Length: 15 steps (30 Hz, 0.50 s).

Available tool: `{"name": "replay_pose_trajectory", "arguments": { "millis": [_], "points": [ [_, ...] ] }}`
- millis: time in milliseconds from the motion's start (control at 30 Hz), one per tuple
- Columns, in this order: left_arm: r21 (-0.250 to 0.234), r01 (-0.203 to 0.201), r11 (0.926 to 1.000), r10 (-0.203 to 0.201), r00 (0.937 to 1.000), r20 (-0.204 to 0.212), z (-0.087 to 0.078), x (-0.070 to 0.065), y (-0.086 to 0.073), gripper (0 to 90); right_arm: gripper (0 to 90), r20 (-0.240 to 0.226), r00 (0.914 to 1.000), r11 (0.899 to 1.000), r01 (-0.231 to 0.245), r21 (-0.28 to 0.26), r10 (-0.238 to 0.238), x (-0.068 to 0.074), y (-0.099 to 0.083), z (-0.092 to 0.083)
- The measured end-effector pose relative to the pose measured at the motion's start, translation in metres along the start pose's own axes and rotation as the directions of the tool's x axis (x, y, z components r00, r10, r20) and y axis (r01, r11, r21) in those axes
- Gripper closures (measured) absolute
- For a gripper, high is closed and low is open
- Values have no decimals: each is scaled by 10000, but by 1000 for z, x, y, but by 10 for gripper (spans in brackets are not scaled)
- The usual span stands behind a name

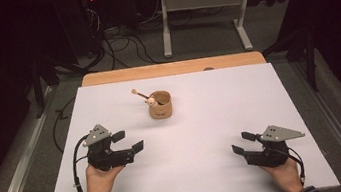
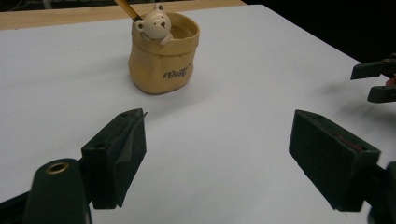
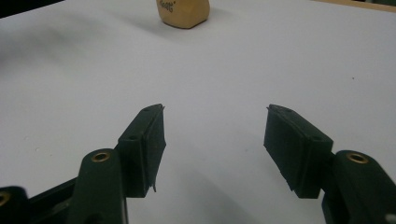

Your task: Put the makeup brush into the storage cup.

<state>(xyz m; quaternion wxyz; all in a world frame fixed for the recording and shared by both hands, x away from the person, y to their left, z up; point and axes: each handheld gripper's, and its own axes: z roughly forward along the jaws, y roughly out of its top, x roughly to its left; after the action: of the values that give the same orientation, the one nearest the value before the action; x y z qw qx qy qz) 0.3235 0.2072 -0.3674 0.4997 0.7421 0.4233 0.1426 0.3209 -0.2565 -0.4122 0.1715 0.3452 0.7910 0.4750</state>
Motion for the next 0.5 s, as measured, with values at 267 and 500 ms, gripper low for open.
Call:
{"name": "replay_pose_trajectory", "arguments": {
  "millis": [267,500],
  "points": [
    [34,103,9999,-104,9998,160,1,-1,-4,200,402,-6,10000,10000,0,4,0,0,0,0],
    [62,165,9998,-166,9997,164,1,-1,-8,200,402,2,10000,10000,8,17,-8,0,0,0]
  ]
}}
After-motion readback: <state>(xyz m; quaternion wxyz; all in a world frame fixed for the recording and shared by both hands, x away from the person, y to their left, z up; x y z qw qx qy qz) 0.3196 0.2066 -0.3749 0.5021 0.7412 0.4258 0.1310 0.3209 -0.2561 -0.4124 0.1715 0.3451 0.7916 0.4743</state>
